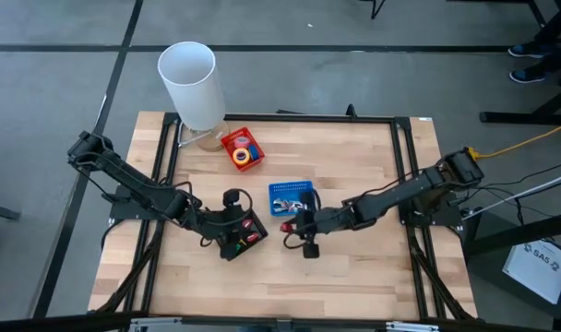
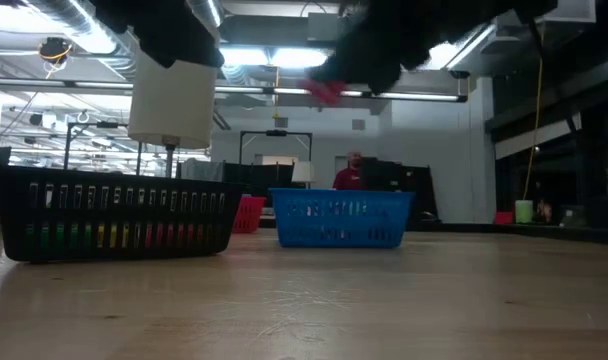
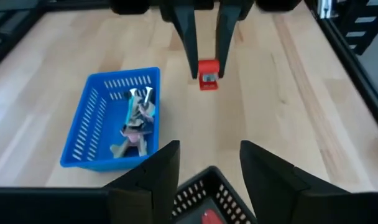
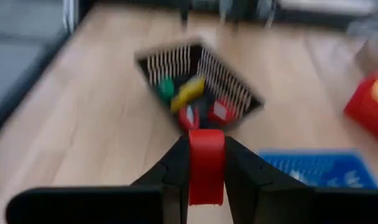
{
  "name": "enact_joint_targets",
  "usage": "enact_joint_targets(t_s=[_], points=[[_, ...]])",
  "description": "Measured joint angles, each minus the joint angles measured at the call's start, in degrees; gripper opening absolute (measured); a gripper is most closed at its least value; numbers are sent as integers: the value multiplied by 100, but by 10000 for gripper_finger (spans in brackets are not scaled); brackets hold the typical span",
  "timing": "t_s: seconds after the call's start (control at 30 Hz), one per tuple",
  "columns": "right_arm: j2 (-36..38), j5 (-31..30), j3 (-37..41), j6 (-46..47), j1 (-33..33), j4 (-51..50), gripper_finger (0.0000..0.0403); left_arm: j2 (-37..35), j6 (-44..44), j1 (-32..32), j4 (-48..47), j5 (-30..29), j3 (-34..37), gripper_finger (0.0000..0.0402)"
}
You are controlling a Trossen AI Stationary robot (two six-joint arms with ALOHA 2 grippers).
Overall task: Pick and place Stapler, Stapler remover, tape
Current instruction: Put the red stapler into the black basket
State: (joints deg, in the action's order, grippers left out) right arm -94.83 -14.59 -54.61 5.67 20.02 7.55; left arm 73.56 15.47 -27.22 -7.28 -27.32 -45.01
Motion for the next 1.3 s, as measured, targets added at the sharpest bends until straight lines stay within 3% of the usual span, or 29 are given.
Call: enact_joint_targets(t_s=[0.37,0.53,0.9,1.07,1.3], points=[[26,1,0,-287,-215,1436,67,0,-118,0,120,-233,0,191],[24,7,0,-326,-224,1795,67,4,-444,58,571,-661,0,191],[22,22,2,-625,-224,2280,67,604,-985,441,2121,-528,-2,186],[18,23,2,-765,-224,2401,67,833,-1223,484,2873,-65,-2,180],[18,22,2,-767,-222,2496,67,940,-1278,492,3191,-94,-2,153]])
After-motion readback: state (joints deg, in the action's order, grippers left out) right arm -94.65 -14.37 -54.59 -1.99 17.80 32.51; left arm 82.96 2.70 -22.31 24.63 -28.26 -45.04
